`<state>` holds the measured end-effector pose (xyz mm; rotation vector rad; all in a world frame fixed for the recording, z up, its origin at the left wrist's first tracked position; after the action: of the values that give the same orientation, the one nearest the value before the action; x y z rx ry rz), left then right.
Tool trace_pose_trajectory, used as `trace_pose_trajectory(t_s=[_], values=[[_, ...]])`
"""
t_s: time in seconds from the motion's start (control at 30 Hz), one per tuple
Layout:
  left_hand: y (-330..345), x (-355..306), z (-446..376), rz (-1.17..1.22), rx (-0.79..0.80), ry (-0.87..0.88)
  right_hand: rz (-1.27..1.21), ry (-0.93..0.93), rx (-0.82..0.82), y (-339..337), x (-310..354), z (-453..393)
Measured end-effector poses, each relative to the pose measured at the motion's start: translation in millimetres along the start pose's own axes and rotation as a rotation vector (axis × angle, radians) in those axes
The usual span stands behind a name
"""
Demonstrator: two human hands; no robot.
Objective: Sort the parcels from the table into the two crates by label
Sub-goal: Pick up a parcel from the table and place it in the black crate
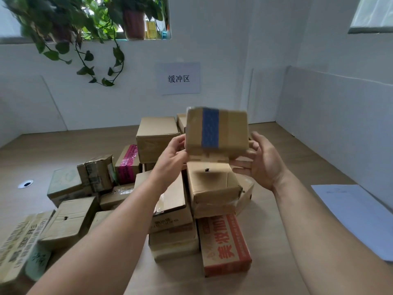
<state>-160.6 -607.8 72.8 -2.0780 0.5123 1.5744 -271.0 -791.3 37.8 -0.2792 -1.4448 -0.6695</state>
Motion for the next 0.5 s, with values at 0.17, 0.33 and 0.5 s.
trace_pose_trajectory(t_s=[0.17,0.33,0.5], values=[[-10,12,17,0.314,-0.054,-0.201,-0.142,0.085,0.091,8,-24,6],[-7,12,34,0.169,-0.007,-0.224,-0.128,0.073,0.128,22,-31,19],[-8,17,56,0.087,0.068,-0.282,-0.106,0.016,0.13,28,-37,25]])
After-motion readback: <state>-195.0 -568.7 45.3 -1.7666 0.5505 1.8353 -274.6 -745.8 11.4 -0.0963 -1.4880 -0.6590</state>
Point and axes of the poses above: each hand's wrist, its own z-axis away from the middle knuckle, its own y-axis out of the palm, x = y × z, the point moved 10 cm from there along -z, towards the middle knuckle, and after that the axes turned 5 degrees about -x, right-handed, at the moved point
